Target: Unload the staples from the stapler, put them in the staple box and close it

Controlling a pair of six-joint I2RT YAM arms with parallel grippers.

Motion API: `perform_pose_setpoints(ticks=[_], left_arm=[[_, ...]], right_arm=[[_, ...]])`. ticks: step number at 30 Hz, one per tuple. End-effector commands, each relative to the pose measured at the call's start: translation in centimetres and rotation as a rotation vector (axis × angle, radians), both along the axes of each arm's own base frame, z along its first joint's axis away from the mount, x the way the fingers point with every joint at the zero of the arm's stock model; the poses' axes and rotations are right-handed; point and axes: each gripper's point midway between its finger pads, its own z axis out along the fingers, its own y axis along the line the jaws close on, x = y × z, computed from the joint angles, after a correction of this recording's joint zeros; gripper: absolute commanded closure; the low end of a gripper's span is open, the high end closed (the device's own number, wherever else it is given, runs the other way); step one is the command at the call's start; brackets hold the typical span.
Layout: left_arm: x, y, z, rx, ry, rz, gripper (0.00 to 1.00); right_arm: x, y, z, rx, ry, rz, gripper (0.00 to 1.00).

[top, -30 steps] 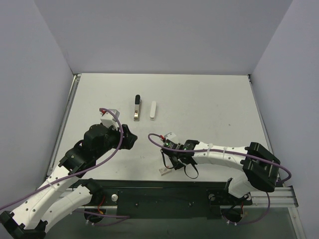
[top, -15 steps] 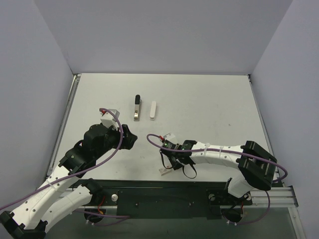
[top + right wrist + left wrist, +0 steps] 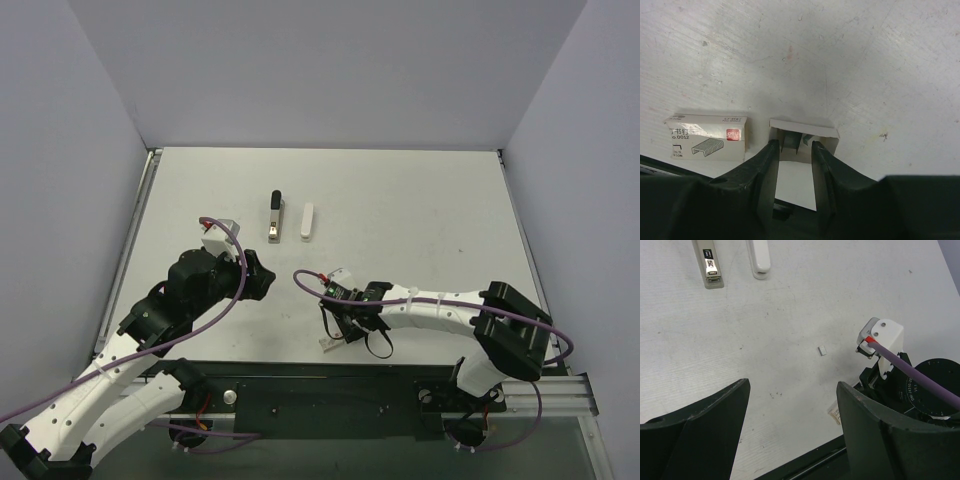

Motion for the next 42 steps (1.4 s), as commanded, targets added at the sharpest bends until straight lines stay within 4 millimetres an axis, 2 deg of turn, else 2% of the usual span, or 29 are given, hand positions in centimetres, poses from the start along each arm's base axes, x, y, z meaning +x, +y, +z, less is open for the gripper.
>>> perform_pose_setpoints(ticks=[1, 8, 13, 16, 20, 24, 29, 33, 42], left_arm=[[0.1, -0.1, 0.7, -0.02, -0.023, -0.006, 0.2], [0.2, -0.1, 0.7, -0.025, -0.025, -0.004, 0.2], [0.3, 0.1, 1.0, -0.034, -0.036, 0.004, 0.19], [0.3, 0.2, 1.0, -0.04, -0.038, 0.011, 0.2], [0.1, 0.2, 1.0, -0.043, -0.034, 0.005, 0.2], [0.0, 0.1, 1.1, -0.05, -0.036, 0.001, 0.2], [0.0, 0.1, 1.1, -0.063, -0.037, 0.0, 0.19], [0.0, 0.0, 1.1, -0.072, -0.034, -0.007, 0.19], [0.0, 0.3, 1.2, -0.081, -0.037, 0.001, 0.19]], right_arm=[[0.6, 0.5, 2.7, 0.036, -0.05, -0.013, 0.71], [2.6, 1.5, 6.5, 0.058, -0.132, 0.029, 0.7], [4.9, 2.2, 7.0, 0.087, -0.148, -0.018, 0.68], [6.3, 3.4, 6.5, 0.132, -0.154, -0.069, 0.66], [8.2, 4.0, 5.3, 0.139, -0.168, -0.159, 0.64], [9.3, 4.9, 4.4, 0.167, -0.149, -0.242, 0.62], [10.2, 6.1, 3.7, 0.175, -0.139, -0.271, 0.6], [10.7, 6.2, 2.5, 0.164, -0.12, -0.299, 0.59], [10.9, 5.4, 0.6, 0.139, -0.095, -0.346, 0.59]])
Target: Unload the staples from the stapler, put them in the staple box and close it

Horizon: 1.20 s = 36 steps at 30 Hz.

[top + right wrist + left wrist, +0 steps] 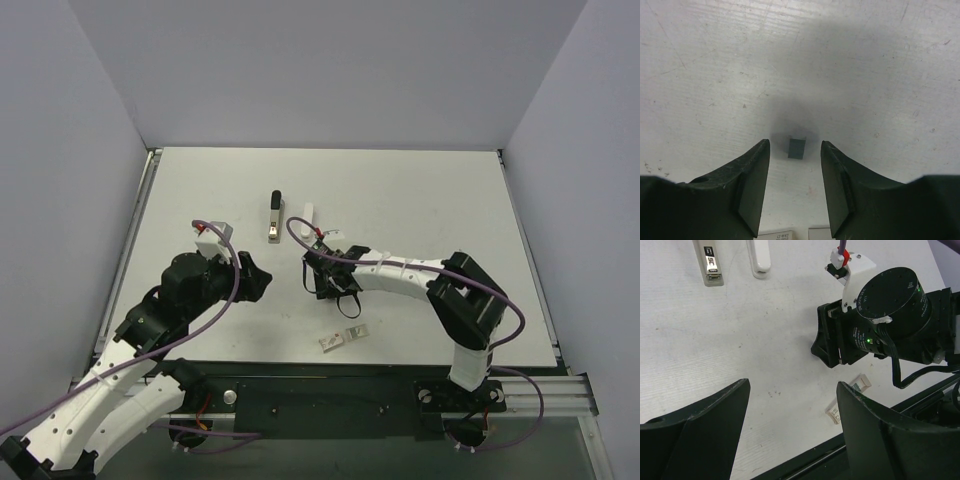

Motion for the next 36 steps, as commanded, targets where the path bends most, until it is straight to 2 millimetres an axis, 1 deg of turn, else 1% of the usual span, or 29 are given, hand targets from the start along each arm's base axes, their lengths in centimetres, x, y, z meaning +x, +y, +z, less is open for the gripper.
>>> perform_pose_setpoints(ticks=[1, 9, 18, 23, 28, 29, 34, 36], left_arm=[[0.3, -0.3, 1.3, -0.043, -0.041, -0.007, 0.19], [0.3, -0.3, 1.4, -0.048, -0.042, -0.008, 0.2], [0.4, -0.3, 1.4, -0.058, -0.043, -0.009, 0.2], [0.3, -0.3, 1.5, -0.06, -0.045, -0.007, 0.19], [0.3, -0.3, 1.4, -0.057, -0.041, -0.009, 0.2], [0.3, -0.3, 1.4, -0.057, -0.041, -0.009, 0.2], [0.3, -0.2, 1.5, -0.059, -0.042, -0.005, 0.19], [0.3, -0.2, 1.4, -0.055, -0.041, -0.004, 0.19]], right_arm=[[0.5, -0.3, -0.2, -0.003, -0.002, -0.043, 0.59], [0.0, -0.3, -1.4, -0.011, 0.032, -0.047, 0.59], [-0.7, -1.3, -2.0, -0.035, 0.044, -0.052, 0.64], [-1.0, -1.7, -2.0, -0.052, 0.037, -0.048, 0.68], [-1.3, -1.6, -1.8, -0.054, 0.033, -0.038, 0.72], [-1.4, -1.6, -1.9, -0.055, 0.035, -0.034, 0.75], [-1.9, -1.5, -2.0, -0.058, 0.043, -0.025, 0.8], [-2.0, -1.6, -1.9, -0.057, 0.041, -0.025, 0.84]])
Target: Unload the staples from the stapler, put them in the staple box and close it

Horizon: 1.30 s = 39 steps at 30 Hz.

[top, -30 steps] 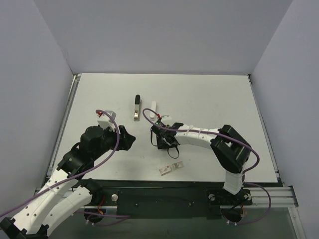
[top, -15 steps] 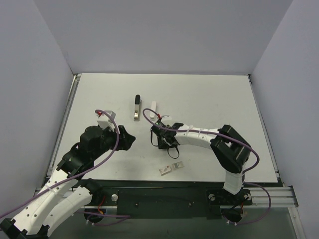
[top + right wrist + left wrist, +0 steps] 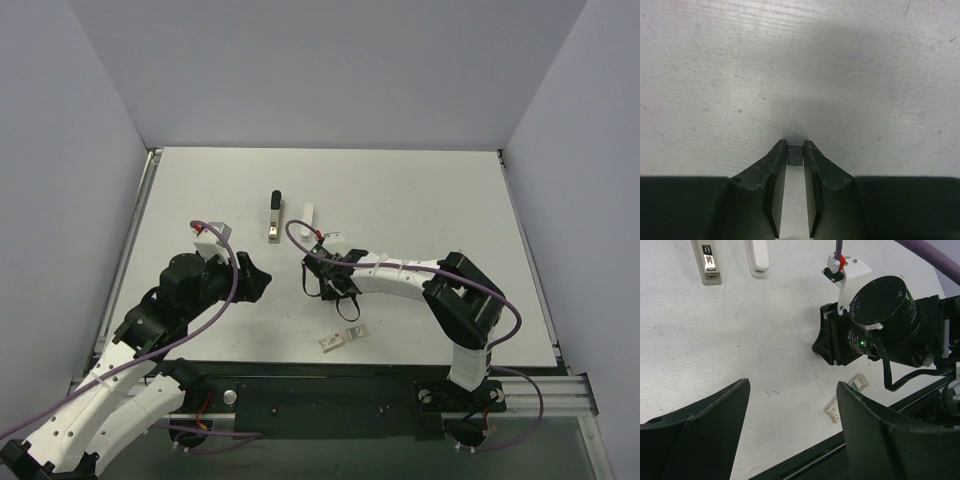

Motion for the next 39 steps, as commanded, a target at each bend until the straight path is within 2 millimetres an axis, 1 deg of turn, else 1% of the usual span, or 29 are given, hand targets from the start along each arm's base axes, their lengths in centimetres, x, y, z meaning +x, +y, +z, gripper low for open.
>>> perform_pose_setpoints(ticks=[1, 4, 5, 8, 9, 10, 11, 12, 13, 14, 15, 16, 19, 20, 21, 22, 23, 24, 25, 28, 31, 34, 39], left_arm=[[0.5, -0.4, 1.5, -0.043, -0.049, -0.002, 0.19], [0.5, -0.4, 1.4, -0.04, -0.045, -0.001, 0.19], [0.5, -0.4, 1.4, -0.039, -0.044, -0.001, 0.19], [0.6, -0.4, 1.3, -0.035, -0.039, 0.002, 0.19], [0.6, -0.4, 1.1, -0.032, -0.035, 0.0, 0.19], [0.6, -0.4, 1.1, -0.031, -0.036, 0.001, 0.2], [0.7, -0.3, 1.0, -0.028, -0.034, 0.004, 0.19], [0.6, -0.4, 1.0, -0.027, -0.031, 0.003, 0.19], [0.7, -0.4, 1.0, -0.028, -0.031, 0.003, 0.19], [0.6, -0.4, 1.0, -0.027, -0.031, 0.003, 0.19], [0.7, -0.4, 0.9, -0.025, -0.029, 0.004, 0.19], [0.7, -0.4, 0.9, -0.023, -0.028, 0.006, 0.2], [0.8, -0.4, 0.9, -0.02, -0.027, 0.006, 0.19], [0.8, -0.3, 0.8, -0.019, -0.024, 0.008, 0.19], [0.9, -0.3, 0.8, -0.017, -0.027, 0.009, 0.2], [0.9, -0.3, 0.8, -0.016, -0.026, 0.009, 0.19], [0.9, -0.3, 0.7, -0.013, -0.024, 0.013, 0.19], [0.9, -0.3, 0.8, -0.014, -0.025, 0.013, 0.2], [1.0, -0.2, 0.6, -0.012, -0.021, 0.016, 0.19], [1.0, -0.2, 0.6, -0.008, -0.02, 0.017, 0.19], [1.0, -0.2, 0.4, -0.004, -0.014, 0.019, 0.19], [1.1, -0.2, 0.5, -0.005, -0.015, 0.021, 0.2], [1.1, -0.2, 0.3, 0.001, -0.01, 0.021, 0.19]], right_arm=[[-2.0, -1.5, -0.8, -0.049, 0.049, 0.001, 0.85], [-2.1, -1.6, -0.2, -0.039, 0.037, 0.002, 0.9], [-2.1, -1.7, -0.1, -0.039, 0.035, 0.002, 0.91], [-2.1, -1.8, 1.0, -0.013, 0.017, 0.003, 0.92], [-2.2, -1.7, 1.7, 0.001, 0.004, 0.007, 0.92], [-2.3, -1.8, 2.0, 0.007, 0.0, 0.012, 0.92], [-2.4, -1.8, 2.8, 0.018, -0.011, 0.018, 0.92], [-2.5, -2.1, 3.1, 0.012, -0.02, 0.02, 0.92], [-2.8, -2.2, 4.0, 0.02, -0.033, 0.028, 0.92], [-2.9, -2.4, 4.3, 0.02, -0.038, 0.032, 0.92], [-3.1, -2.5, 5.2, 0.029, -0.048, 0.044, 0.92], [-3.5, -2.6, 5.3, 0.026, -0.05, 0.059, 0.92], [-4.5, -3.2, 6.8, 0.029, -0.06, 0.098, 0.92], [-5.0, -3.7, 6.6, 0.011, -0.052, 0.112, 0.91], [-5.2, -4.0, 7.1, 0.023, -0.057, 0.115, 0.91], [-5.6, -4.5, 6.8, 0.014, -0.051, 0.12, 0.91], [-5.8, -4.6, 7.2, 0.026, -0.058, 0.127, 0.91], [-6.1, -5.2, 6.9, 0.017, -0.052, 0.131, 0.91], [-6.3, -5.3, 7.0, 0.026, -0.053, 0.138, 0.9], [-7.0, -6.2, 6.4, 0.008, -0.045, 0.157, 0.9], [-7.6, -6.6, 5.8, 0.006, -0.025, 0.164, 0.9], [-7.9, -6.7, 5.7, 0.01, -0.024, 0.171, 0.9], [-8.6, -6.7, 4.8, -0.008, 0.001, 0.191, 0.9]])
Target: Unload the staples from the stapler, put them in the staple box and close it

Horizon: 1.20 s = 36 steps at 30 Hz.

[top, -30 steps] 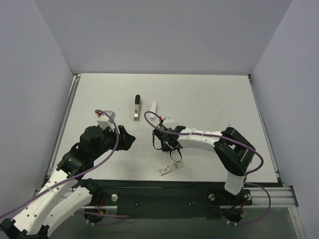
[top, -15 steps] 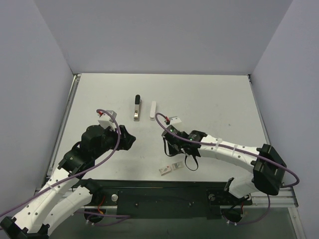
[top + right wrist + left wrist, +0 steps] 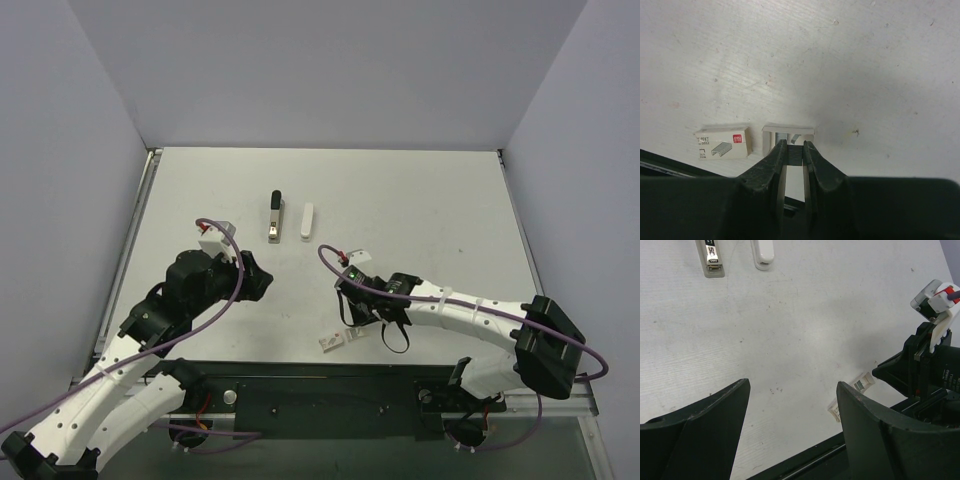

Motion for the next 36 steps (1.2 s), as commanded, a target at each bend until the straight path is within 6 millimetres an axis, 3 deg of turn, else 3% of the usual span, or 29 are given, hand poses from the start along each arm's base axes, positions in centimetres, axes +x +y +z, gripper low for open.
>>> perform_pose_setpoints(ticks=[1, 36], left_arm=[[0.8, -0.1, 1.3, -0.025, -0.045, 0.016, 0.19], [0.9, -0.2, 1.2, -0.025, -0.04, 0.014, 0.2]], right_arm=[[-1.0, -0.5, -0.4, -0.029, 0.018, 0.027, 0.9], [-2.6, 0.0, -3.7, -0.045, 0.061, 0.008, 0.87]])
